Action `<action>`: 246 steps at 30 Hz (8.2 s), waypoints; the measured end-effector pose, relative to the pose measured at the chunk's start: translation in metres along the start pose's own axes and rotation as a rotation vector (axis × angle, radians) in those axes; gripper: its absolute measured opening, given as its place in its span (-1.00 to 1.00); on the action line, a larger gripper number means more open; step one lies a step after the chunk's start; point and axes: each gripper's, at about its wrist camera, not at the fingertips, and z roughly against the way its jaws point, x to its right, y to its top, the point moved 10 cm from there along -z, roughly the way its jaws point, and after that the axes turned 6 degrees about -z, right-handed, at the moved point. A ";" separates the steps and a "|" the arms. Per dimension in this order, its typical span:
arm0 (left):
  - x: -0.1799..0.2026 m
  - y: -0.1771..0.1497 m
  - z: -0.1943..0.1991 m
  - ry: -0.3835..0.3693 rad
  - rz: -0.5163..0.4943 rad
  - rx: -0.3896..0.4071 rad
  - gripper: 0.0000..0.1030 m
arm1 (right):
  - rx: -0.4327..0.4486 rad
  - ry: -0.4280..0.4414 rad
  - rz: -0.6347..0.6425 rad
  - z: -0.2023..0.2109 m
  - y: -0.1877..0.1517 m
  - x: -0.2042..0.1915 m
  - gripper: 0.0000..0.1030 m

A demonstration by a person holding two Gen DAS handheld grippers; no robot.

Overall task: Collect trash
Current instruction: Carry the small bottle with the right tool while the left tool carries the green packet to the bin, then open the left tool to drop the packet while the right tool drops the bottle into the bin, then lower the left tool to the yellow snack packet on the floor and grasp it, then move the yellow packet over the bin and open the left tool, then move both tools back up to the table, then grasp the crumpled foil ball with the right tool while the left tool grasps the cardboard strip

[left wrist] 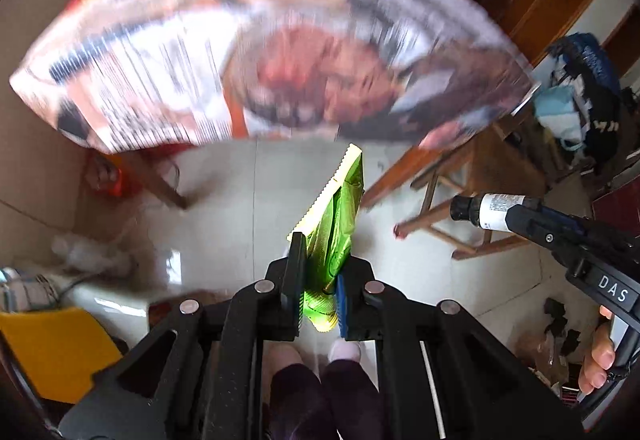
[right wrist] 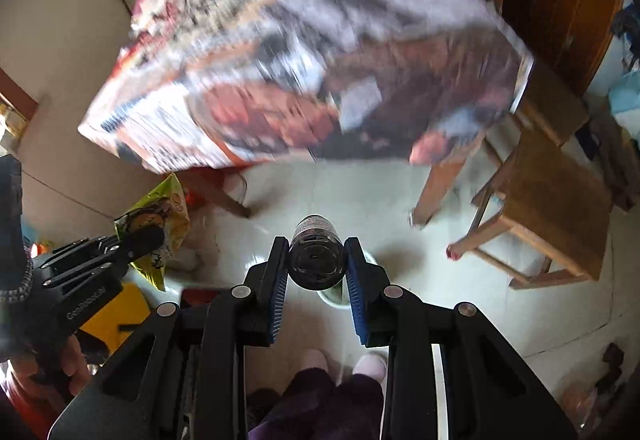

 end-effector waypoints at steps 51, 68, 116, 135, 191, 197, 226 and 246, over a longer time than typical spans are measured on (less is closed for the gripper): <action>0.003 -0.086 -0.225 -0.017 0.058 -0.241 -0.10 | -0.165 -0.029 0.050 -0.183 -0.050 0.080 -0.17; -0.156 -0.215 -0.334 0.062 0.357 -0.314 0.00 | -0.103 -0.061 0.046 -0.235 -0.069 0.092 -0.13; -0.013 -0.174 -0.464 -0.208 0.057 -0.192 -0.21 | -0.049 -0.091 -0.032 -0.335 -0.136 0.139 -0.13; 0.018 -0.039 -0.079 0.013 -0.059 0.014 -0.21 | 0.038 -0.040 0.046 -0.085 -0.034 0.058 -0.13; 0.024 0.381 0.216 0.126 0.016 0.601 0.16 | 0.558 -0.028 0.043 0.217 0.337 0.028 0.20; 0.002 0.417 0.168 0.159 -0.016 0.515 0.16 | 0.489 -0.051 0.007 0.173 0.376 0.041 0.20; -0.060 0.449 -0.100 0.015 -0.262 0.003 0.16 | 0.184 -0.195 -0.389 -0.086 0.473 0.133 0.19; -0.062 0.473 -0.120 0.000 -0.215 0.025 -0.97 | 0.186 -0.198 -0.375 -0.117 0.473 0.120 0.01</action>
